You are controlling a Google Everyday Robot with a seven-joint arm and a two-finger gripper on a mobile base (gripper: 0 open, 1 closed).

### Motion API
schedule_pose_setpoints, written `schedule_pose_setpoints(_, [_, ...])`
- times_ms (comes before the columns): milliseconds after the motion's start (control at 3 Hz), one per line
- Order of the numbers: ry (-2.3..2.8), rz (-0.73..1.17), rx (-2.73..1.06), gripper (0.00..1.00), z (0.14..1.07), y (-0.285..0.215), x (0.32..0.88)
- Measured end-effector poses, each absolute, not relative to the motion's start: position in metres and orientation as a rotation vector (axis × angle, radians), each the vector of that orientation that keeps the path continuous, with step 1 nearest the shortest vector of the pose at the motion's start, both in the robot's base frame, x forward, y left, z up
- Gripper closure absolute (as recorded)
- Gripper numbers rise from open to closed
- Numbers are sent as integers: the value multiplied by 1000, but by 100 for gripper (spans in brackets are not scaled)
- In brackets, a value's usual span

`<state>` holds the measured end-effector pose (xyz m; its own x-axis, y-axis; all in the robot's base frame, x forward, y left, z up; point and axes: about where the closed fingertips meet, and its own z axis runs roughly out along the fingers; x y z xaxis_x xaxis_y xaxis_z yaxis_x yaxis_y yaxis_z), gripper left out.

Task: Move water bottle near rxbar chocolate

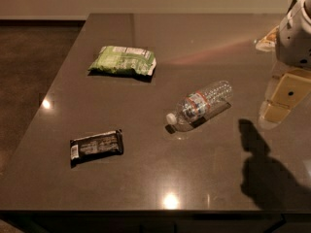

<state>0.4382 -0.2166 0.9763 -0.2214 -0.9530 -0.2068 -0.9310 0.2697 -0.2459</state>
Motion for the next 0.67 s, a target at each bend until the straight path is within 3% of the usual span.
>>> schedule_pose_setpoints(667, [2217,-96,-1776,0,969,-214,451])
